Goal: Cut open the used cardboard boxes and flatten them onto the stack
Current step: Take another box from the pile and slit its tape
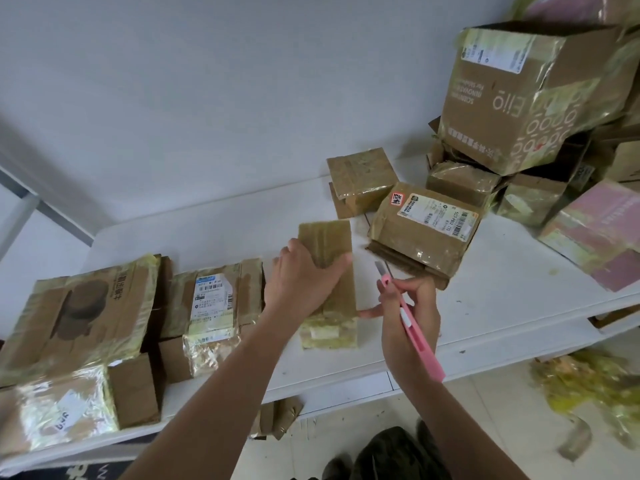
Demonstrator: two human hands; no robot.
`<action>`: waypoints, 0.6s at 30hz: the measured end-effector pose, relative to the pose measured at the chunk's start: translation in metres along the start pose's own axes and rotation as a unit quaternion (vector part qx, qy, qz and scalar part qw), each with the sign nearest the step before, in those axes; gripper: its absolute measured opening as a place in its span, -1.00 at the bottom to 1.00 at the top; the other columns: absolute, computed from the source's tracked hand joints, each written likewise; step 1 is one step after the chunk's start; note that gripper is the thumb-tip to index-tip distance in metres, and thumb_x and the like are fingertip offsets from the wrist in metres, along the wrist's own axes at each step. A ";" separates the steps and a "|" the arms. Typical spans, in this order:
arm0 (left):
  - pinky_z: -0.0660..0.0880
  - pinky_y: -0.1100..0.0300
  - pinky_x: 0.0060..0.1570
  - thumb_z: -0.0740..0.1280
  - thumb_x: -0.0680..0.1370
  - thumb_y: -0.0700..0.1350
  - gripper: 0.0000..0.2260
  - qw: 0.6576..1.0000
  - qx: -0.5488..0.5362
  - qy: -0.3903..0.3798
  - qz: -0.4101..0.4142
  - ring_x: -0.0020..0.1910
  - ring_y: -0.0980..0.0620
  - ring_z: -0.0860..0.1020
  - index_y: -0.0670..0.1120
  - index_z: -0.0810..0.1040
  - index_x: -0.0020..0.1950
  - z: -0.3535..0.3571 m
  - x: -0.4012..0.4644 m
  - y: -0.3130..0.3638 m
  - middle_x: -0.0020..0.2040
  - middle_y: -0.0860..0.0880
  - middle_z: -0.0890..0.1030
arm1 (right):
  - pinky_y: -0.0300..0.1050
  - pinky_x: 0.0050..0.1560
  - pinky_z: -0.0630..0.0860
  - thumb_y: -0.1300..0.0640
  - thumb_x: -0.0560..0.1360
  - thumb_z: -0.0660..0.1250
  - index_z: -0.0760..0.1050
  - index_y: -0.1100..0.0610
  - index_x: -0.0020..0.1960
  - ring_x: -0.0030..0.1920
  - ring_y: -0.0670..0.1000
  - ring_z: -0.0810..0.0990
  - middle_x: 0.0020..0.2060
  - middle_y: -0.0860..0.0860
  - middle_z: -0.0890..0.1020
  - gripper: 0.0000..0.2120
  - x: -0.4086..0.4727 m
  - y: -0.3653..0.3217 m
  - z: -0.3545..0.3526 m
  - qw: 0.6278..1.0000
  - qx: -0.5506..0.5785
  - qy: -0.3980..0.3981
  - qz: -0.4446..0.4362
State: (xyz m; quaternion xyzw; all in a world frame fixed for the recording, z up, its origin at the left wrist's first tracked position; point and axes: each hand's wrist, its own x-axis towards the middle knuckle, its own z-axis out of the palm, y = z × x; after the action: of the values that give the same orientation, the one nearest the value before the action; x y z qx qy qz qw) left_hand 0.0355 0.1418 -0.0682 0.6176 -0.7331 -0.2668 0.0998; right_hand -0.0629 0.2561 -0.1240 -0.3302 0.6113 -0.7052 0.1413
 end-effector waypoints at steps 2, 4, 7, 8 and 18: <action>0.42 -0.04 0.24 0.36 0.29 0.46 0.00 0.998 0.067 -0.006 0.009 0.33 -0.12 0.38 -0.16 0.16 0.47 0.008 -0.005 0.009 0.32 -0.07 0.35 | -0.21 -0.37 0.54 0.11 0.60 0.28 0.41 -0.09 -0.08 -0.43 0.00 0.66 -0.19 -0.16 0.66 -0.87 0.005 -0.002 -0.003 0.999 0.007 0.034 0.001; 0.39 -0.06 0.28 0.45 0.30 0.32 -0.02 0.997 0.058 -0.022 0.035 0.35 -0.13 0.36 -0.15 0.11 0.49 0.011 -0.006 0.015 0.32 -0.08 0.30 | -0.21 -0.30 0.55 0.12 0.58 0.33 0.43 -0.19 -0.11 -0.34 -0.02 0.66 -0.23 -0.17 0.66 -0.78 0.017 -0.005 -0.007 0.996 0.020 0.084 0.027; 0.16 -0.06 0.43 0.52 0.31 0.06 -0.09 0.979 0.056 -0.113 0.160 0.42 -0.05 0.27 0.01 0.13 0.55 0.005 -0.001 0.014 0.43 0.02 0.26 | -0.28 -0.22 0.51 0.05 0.53 0.38 0.44 -0.21 -0.18 -0.20 -0.09 0.63 -0.25 -0.16 0.61 -0.80 0.040 -0.008 -0.022 0.990 0.043 0.120 0.054; -0.03 -0.07 0.49 0.52 0.32 -0.01 -0.10 0.965 0.065 -0.149 0.204 0.48 0.01 0.18 0.08 0.12 0.56 0.003 0.000 0.013 0.50 0.09 0.19 | -0.29 -0.21 0.52 0.05 0.53 0.38 0.44 -0.18 -0.18 -0.18 -0.10 0.63 -0.24 -0.16 0.61 -0.81 0.046 -0.007 -0.028 0.990 0.052 0.117 0.060; -0.19 0.19 0.47 0.55 0.36 0.08 -0.27 0.932 0.039 -0.154 0.326 0.44 0.33 0.16 0.24 0.31 0.46 -0.008 0.010 -0.007 0.43 0.38 0.22 | -0.08 -0.01 0.62 0.33 0.59 0.27 0.43 0.05 -0.22 -0.23 0.07 0.62 -0.26 0.14 0.57 -0.72 0.053 0.005 -0.042 0.983 0.126 -0.014 0.134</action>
State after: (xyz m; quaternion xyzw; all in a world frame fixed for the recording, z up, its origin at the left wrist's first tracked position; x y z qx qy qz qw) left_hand 0.0430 0.1291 -0.0669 0.2995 -0.9104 -0.2823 0.0427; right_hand -0.1300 0.2553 -0.1150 -0.2344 0.5546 -0.7464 0.2836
